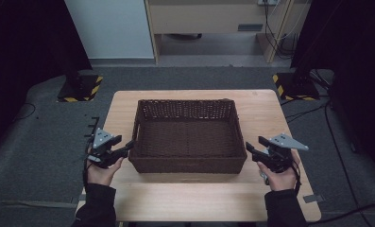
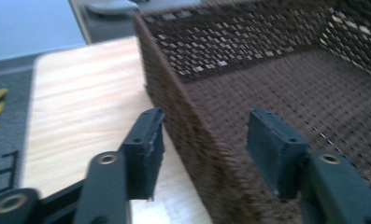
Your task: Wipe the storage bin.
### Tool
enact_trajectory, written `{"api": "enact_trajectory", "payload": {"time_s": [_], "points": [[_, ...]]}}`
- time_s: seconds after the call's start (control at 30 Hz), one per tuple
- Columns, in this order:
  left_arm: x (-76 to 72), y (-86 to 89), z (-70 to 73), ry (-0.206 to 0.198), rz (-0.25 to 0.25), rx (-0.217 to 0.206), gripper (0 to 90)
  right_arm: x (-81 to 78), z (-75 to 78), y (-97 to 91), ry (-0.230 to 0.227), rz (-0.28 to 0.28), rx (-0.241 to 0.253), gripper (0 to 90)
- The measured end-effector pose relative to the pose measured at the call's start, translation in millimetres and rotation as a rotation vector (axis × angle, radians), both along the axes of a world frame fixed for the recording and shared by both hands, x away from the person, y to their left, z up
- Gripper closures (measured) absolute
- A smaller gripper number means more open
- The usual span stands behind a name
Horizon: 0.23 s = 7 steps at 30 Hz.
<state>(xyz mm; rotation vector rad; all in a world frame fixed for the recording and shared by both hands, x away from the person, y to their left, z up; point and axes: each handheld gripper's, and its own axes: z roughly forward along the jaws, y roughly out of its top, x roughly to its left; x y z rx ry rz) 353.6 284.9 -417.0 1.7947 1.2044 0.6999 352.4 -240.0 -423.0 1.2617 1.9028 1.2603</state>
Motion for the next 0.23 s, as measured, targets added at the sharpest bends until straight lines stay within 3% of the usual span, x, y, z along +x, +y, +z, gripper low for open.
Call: {"api": "enact_trajectory", "payload": {"time_s": [0.1,0.23], "points": [[-1.3,15.4,-1.0,-0.023,0.042,-0.007,38.0,-0.8,-0.9,-14.9,-0.026,-0.068,0.009,33.8],[-0.2,36.3,-6.8,-0.014,0.086,-0.028,34.6,-0.8,-5.1,-30.0,-0.03,-0.123,0.03,29.9]]}}
